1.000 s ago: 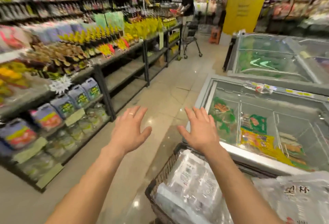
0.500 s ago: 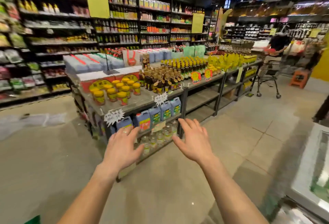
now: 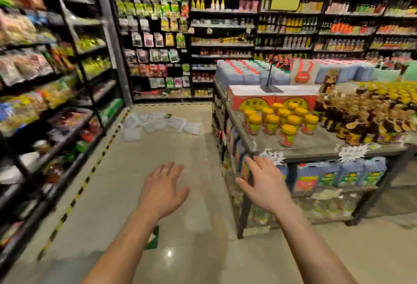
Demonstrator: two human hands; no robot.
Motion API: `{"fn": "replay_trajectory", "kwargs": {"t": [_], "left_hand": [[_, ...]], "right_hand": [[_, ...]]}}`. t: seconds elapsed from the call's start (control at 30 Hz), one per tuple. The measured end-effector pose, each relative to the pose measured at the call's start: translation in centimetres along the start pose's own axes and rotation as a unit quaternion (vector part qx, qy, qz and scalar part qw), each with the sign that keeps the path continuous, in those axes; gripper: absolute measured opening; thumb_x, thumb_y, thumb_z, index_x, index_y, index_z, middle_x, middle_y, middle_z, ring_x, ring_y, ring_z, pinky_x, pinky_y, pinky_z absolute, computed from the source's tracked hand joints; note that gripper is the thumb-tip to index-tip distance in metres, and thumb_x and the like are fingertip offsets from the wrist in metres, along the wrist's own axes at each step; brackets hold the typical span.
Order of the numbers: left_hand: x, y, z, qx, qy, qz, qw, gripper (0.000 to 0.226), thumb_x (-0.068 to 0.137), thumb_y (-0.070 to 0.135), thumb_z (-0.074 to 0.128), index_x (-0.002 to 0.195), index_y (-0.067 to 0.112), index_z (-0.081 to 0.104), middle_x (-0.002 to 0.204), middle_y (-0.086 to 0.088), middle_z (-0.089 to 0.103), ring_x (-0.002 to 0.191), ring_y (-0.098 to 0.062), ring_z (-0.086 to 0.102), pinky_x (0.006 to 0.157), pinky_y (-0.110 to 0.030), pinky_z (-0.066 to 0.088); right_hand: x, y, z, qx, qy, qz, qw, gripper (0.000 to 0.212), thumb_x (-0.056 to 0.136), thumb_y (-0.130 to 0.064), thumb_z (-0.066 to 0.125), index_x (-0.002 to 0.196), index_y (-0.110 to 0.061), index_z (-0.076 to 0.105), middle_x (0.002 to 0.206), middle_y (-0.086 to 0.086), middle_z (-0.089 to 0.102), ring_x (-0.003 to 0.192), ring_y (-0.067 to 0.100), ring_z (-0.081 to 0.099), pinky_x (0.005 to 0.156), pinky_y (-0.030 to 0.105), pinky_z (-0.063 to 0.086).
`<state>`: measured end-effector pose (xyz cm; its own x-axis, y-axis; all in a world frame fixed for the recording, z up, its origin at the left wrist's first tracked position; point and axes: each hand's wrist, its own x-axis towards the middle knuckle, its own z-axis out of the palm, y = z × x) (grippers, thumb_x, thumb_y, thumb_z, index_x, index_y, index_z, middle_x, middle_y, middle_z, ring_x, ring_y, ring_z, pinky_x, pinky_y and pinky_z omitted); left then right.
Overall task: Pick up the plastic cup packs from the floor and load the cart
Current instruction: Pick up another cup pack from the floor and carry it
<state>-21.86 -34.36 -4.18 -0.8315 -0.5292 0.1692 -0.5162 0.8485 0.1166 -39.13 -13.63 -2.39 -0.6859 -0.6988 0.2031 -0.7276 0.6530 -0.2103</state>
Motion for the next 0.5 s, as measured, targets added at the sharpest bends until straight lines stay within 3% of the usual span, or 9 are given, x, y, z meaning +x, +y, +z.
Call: {"fn": "replay_trajectory", "kwargs": {"t": [0.17,0.33,0.5], "left_hand": [[9.9,-6.3,0.9,-0.004,0.009,-0.074,0.997,0.079,0.078,0.064,0.030,0.149,0.030,0.030,0.155,-0.002,0.030,0.142,-0.020,0.026,0.110,-0.035,0.028],[20.4,-10.2,1.1,0.021,0.020,-0.096,0.995,0.071,0.089,0.058,0.045,0.151,0.029,0.027,0.156,-0.002,0.028,0.143,-0.020,0.024,0.113,-0.036,0.028],[29.3,-13.0,2.8,0.019,0.007,-0.108,0.994,0.078,0.080,0.063,0.034,0.150,0.030,0.028,0.155,-0.002,0.032,0.143,-0.019,0.025,0.112,-0.037,0.030]], "right_hand": [[14.2,-2.1,4.8,0.024,-0.024,-0.058,0.998,0.075,0.086,-0.067,0.036,0.150,-0.026,0.028,0.153,0.004,0.034,0.143,0.027,0.024,0.114,0.044,0.027],[27.2,-3.9,7.4,0.037,-0.027,-0.087,0.995,0.074,0.090,-0.061,0.044,0.151,-0.025,0.025,0.156,0.005,0.029,0.144,0.025,0.022,0.115,0.041,0.024],[37.6,-4.6,9.9,0.046,-0.033,-0.106,0.993,0.074,0.089,-0.060,0.043,0.151,-0.023,0.027,0.155,0.007,0.031,0.144,0.026,0.024,0.115,0.044,0.025]]}}
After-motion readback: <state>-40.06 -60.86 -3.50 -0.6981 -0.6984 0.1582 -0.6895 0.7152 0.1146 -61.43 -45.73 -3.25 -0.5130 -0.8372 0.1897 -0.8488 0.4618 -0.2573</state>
